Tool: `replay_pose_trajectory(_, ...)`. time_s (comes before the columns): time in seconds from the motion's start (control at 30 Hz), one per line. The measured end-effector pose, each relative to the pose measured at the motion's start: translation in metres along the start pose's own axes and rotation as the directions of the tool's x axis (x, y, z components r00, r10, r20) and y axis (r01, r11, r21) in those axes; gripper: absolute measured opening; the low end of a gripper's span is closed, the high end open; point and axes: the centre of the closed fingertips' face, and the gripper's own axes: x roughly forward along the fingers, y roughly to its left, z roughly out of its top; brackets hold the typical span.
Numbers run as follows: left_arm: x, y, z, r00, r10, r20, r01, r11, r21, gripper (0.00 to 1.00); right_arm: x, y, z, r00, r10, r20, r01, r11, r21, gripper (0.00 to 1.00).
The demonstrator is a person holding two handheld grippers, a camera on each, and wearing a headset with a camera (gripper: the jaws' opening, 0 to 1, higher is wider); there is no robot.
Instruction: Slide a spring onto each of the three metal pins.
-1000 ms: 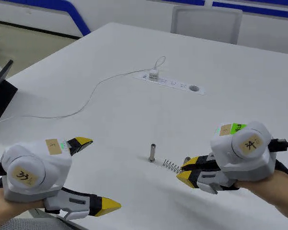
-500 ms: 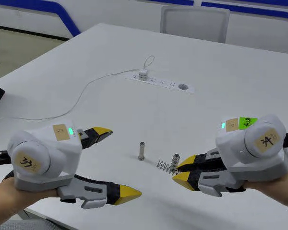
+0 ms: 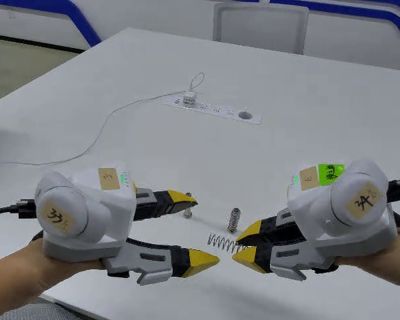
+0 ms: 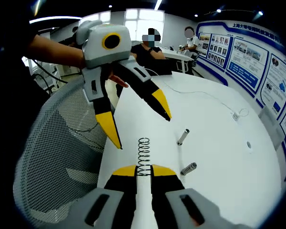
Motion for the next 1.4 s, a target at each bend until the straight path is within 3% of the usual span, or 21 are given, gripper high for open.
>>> replay_pose_trajectory(0.23,0.006,-0.006,-0.005,0.9993,-0.02,-0.03,0.021,1.0,0.023,0.47,0.004,0.006,0.004,0.9998,0.018,-0.004,-0.018,1.0,-0.024,0.11)
replay_pose_trajectory(0.33,0.007,-0.004,-0.004,0.9997,-0.004,-0.024,0.004,1.0,0.007,0.44,0.004,0.007,0.004,0.9997,0.014,-0.019,-0.015,0.997,-0.081,0.11)
replay_pose_trajectory(0.53,0.01,-0.013,-0.014,0.997,-0.036,-0.068,0.039,0.999,0.037,0.29,0.004,0.009,0.007,0.9995,0.021,-0.022,-0.024,0.995,-0.097,0.11)
replay_pose_trajectory(0.67,0.011,-0.016,-0.017,0.9961,-0.043,-0.078,0.046,0.998,0.043,0.28,0.006,0.012,0.009,0.9993,0.031,-0.019,-0.033,0.993,-0.112,0.11)
replay_pose_trajectory(0.77,0.011,-0.019,-0.018,0.995,-0.057,-0.082,0.061,0.997,0.048,0.2,0.007,0.012,0.009,0.9992,0.031,-0.025,-0.034,0.992,-0.12,0.11)
replay_pose_trajectory(1.0,0.01,-0.02,-0.018,0.9942,-0.063,-0.088,0.068,0.996,0.059,0.17,0.008,0.013,0.009,0.999,0.038,-0.025,-0.04,0.992,-0.122,0.11)
replay_pose_trajectory(1.27,0.007,-0.025,-0.022,0.9899,-0.072,-0.122,0.089,0.986,0.139,0.12,0.008,0.015,0.011,0.999,0.036,-0.026,-0.04,0.987,-0.155,0.11)
replay_pose_trajectory(1.4,0.006,-0.029,-0.021,0.9901,-0.08,-0.116,0.098,0.982,0.162,0.11,0.008,0.018,0.011,0.9989,0.04,-0.023,-0.044,0.981,-0.19,0.11)
